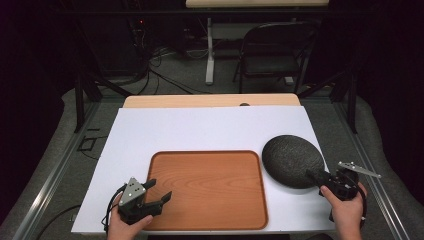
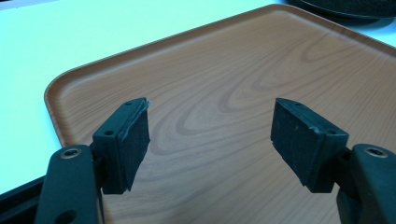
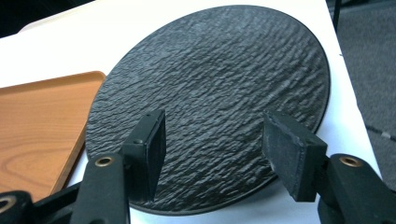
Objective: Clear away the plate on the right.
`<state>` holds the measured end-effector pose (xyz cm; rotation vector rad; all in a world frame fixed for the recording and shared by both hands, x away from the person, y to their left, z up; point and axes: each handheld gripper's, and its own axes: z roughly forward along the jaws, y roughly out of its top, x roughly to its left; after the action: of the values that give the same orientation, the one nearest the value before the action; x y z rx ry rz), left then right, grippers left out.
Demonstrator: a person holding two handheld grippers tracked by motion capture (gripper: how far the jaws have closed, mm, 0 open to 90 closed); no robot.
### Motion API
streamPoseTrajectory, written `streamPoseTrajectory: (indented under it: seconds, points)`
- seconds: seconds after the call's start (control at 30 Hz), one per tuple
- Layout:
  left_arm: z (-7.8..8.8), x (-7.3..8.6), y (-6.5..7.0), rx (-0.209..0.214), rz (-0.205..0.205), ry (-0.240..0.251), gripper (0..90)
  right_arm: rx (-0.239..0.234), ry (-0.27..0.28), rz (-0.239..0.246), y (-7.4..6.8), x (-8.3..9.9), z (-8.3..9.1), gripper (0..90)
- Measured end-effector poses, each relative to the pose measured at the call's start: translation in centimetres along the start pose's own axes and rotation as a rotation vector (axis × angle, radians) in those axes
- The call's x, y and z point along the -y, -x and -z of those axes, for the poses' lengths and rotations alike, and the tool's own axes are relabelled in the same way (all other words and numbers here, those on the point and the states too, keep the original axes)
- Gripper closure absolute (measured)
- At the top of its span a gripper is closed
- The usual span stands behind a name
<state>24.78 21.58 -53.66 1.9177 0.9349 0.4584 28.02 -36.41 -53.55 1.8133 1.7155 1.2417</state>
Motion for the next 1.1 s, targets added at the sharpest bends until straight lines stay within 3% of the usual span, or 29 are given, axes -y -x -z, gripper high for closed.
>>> streamPoseTrajectory:
  seconds: [0.47,0.93,1.1]
  points:
    - [0.0,0.0,0.0,0.003,0.001,-0.002,28.3,0.032,-0.010,-0.149,2.7,0.0,-0.3,40.1]
    - [0.0,0.0,0.0,0.004,0.000,-0.003,28.4,0.009,-0.039,-0.225,3.7,0.6,-0.9,41.4]
    - [0.0,0.0,0.0,0.006,-0.001,-0.002,28.3,-0.002,-0.038,-0.228,3.9,0.7,-1.1,42.0]
